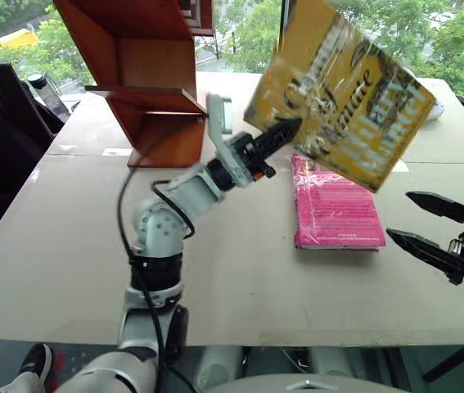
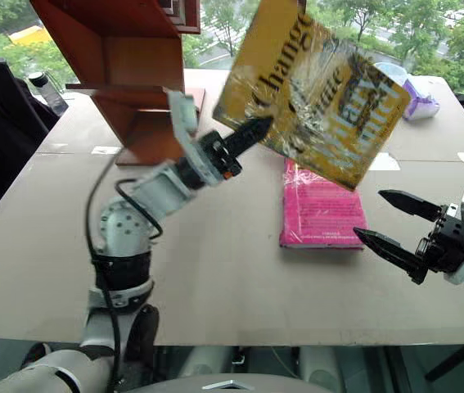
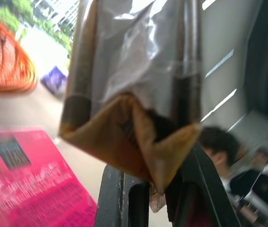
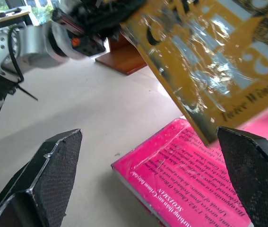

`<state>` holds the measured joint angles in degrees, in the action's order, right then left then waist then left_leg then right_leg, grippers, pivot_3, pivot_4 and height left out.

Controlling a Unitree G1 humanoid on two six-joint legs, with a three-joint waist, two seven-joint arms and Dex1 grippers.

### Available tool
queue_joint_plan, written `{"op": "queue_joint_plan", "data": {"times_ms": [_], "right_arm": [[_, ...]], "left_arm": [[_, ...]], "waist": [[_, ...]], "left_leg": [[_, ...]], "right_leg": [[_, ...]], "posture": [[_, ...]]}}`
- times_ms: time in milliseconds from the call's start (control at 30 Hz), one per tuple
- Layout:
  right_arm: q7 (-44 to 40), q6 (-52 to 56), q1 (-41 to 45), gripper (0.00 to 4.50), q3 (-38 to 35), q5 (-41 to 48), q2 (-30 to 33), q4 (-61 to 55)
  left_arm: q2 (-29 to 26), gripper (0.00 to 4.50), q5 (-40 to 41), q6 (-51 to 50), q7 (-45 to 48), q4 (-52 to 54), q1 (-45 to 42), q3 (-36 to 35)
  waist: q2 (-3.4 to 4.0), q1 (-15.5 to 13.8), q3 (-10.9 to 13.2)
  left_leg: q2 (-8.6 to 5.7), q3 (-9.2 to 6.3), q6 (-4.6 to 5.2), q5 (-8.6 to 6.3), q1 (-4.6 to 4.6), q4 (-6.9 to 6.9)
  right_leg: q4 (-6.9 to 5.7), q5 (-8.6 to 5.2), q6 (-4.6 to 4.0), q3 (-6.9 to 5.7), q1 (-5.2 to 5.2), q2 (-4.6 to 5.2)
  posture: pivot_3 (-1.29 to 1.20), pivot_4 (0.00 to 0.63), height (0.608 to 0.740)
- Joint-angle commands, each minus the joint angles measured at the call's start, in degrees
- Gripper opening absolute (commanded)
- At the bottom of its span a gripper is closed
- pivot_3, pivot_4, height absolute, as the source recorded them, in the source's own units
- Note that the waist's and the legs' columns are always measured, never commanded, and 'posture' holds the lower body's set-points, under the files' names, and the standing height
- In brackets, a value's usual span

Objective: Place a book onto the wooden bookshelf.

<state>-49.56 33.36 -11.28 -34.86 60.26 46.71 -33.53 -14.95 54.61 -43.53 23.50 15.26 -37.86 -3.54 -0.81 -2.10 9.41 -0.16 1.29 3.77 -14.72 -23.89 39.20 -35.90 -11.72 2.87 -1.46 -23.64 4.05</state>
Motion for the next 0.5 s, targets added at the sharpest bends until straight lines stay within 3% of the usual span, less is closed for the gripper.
{"op": "queue_joint_plan", "data": {"times_ms": [33,233,367,500], "right_arm": [[-0.48,-0.25,9.22,4.50,0.34,7.82,-0.53,4.82],[-2.31,2.37,26.73,4.50,7.15,11.88,-3.17,16.94],[-5.77,2.44,35.23,4.50,11.59,9.45,-5.11,24.32],[-10.94,0.70,42.72,4.50,16.27,4.00,-7.26,32.41]], "left_arm": [[-8.62,0.02,-11.31,5.90,0.31,8.28,-4.76,-0.68],[-23.73,0.02,-30.06,11.40,0.45,13.79,-12.54,2.60],[-33.69,0.02,-40.33,12.32,2.04,15.54,-16.12,4.33],[-43.29,0.02,-47.09,9.07,5.37,19.61,-14.39,5.51]], "waist": [[-0.02,0.01,0.23],[-0.17,-0.04,0.59],[-0.22,0.05,0.79],[-0.15,0.51,0.88]], "left_leg": [[-0.01,0.00,0.01,0.00,0.06,-0.02],[0.07,-0.03,0.00,0.00,0.04,-0.05],[-0.01,0.03,-0.02,0.01,0.03,-0.17],[0.00,0.09,-0.04,0.02,-0.10,-0.16]], "right_leg": [[0.02,0.00,0.01,0.02,0.06,0.02],[0.01,0.00,0.00,-0.07,0.03,-0.05],[0.02,-0.03,0.07,-0.03,0.02,-0.02],[0.06,0.08,0.29,0.02,-0.14,-0.04]], "posture": [[0.00,0.150,0.740],[0.00,0.150,0.740],[0.00,0.150,0.740],[0.00,0.150,0.740]]}}
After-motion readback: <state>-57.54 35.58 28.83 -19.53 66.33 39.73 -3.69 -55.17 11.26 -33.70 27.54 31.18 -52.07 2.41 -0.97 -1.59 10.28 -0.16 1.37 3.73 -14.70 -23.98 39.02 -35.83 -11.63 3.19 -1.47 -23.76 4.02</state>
